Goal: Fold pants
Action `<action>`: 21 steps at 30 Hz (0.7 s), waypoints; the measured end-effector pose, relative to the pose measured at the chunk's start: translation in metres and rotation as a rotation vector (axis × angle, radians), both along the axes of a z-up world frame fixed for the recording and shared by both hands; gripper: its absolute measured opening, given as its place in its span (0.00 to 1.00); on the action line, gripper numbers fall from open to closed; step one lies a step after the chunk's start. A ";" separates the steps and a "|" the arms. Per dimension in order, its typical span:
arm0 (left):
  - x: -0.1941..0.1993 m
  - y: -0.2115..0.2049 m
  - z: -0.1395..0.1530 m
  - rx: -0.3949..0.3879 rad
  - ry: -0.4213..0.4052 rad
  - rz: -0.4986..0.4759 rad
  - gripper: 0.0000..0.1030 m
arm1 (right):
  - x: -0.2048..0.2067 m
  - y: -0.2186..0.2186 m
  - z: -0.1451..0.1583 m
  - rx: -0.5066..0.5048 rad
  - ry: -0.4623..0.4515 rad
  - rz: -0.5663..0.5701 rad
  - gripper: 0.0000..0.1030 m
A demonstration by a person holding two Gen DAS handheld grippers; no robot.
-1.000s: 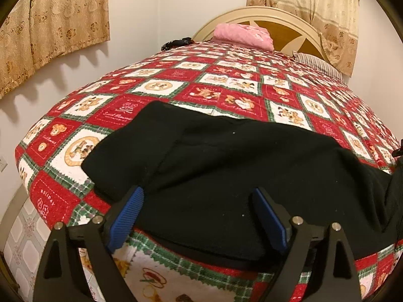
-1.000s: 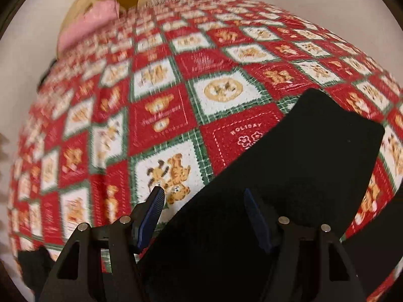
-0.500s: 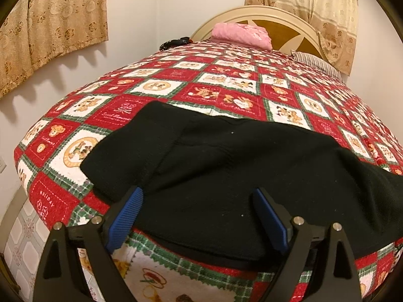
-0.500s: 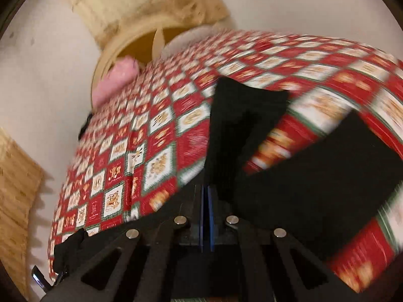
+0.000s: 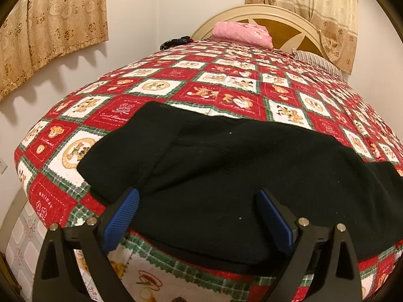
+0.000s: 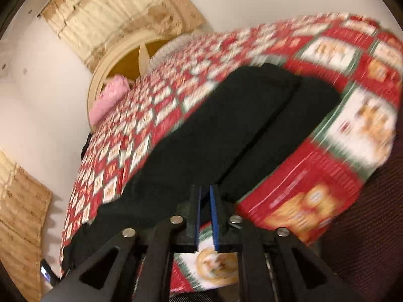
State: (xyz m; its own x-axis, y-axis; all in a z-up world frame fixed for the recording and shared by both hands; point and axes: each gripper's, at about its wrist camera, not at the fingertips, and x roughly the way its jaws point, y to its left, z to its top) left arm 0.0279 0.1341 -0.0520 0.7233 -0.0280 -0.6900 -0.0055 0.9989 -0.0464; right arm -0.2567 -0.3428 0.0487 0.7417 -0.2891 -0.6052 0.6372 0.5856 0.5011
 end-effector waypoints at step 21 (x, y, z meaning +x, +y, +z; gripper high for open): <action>0.004 -0.003 0.000 0.015 0.020 0.020 0.98 | 0.040 -0.078 0.002 -0.281 0.259 -0.177 0.08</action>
State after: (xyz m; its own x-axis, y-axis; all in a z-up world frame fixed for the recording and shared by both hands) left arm 0.0323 0.1310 -0.0519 0.7099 -0.0038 -0.7043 -0.0259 0.9992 -0.0315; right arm -0.2167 -0.4210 0.0509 0.4994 -0.5786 -0.6449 0.8240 0.5470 0.1474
